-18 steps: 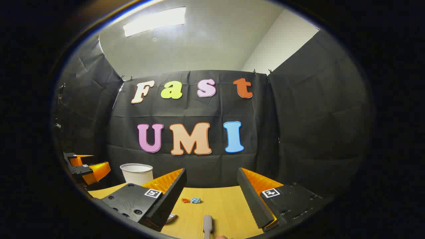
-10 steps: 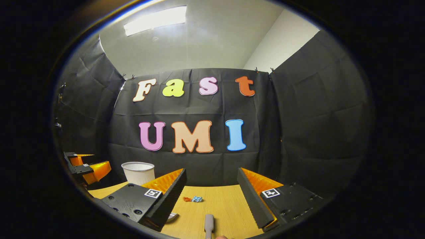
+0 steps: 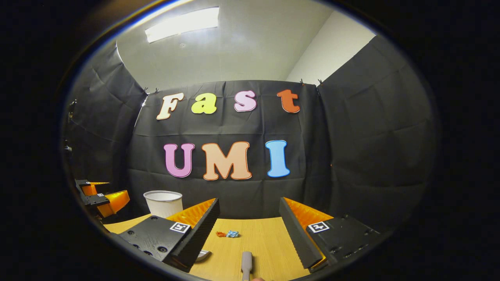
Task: Pick up the small broom and dustpan from the desktop, sweep the trash into the dustpan with the broom, and then empty the trash into the garbage bin.
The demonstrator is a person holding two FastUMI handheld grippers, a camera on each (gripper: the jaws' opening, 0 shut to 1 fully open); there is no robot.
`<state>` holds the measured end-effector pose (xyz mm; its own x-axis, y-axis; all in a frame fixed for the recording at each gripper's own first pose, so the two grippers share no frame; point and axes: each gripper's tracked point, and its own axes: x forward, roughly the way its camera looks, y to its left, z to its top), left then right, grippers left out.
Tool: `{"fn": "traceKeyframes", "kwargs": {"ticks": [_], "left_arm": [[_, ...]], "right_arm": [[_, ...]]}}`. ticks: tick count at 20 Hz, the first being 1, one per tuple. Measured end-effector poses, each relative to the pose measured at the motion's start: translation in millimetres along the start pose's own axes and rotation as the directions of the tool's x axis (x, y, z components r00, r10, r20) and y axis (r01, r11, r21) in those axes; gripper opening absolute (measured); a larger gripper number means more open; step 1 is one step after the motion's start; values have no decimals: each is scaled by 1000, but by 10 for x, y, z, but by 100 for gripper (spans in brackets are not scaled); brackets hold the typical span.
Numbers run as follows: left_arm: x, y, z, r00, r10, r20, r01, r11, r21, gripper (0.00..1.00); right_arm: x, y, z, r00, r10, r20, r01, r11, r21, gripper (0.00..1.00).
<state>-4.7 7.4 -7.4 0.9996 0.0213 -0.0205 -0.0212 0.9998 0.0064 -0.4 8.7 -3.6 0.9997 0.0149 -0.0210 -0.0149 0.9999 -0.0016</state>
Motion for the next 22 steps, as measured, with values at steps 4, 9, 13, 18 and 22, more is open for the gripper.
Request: {"fn": "traceKeyframes", "kwargs": {"ticks": [4, 9, 13, 18, 22], "left_arm": [[1, 5, 22, 1000, 2, 3, -2, 1000, 2, 93], [-26, 7, 10, 1000, 5, 3, -5, 1000, 1, 93], [-37, 11, -11, 1000, 12, -2, -12, 1000, 1, 93], [-50, -45, -5, 1000, 19, -7, -19, 1000, -1, 93], [-61, -118, -10, 1000, 24, -7, -24, 1000, 9, 93]], "right_arm": [[-5, 29, 19, 1000, 7, 2, -7, 1000, -1, 92], [-12, 50, 36, 1000, 16, 6, -16, 1000, 4, 92], [-34, 38, 42, 1000, 16, 8, -17, 1000, 6, 92], [-45, 40, 4, 999, 45, -6, -45, 999, 3, 93], [-16, 2, -28, 998, 64, -16, -64, 998, 1, 93]]}}
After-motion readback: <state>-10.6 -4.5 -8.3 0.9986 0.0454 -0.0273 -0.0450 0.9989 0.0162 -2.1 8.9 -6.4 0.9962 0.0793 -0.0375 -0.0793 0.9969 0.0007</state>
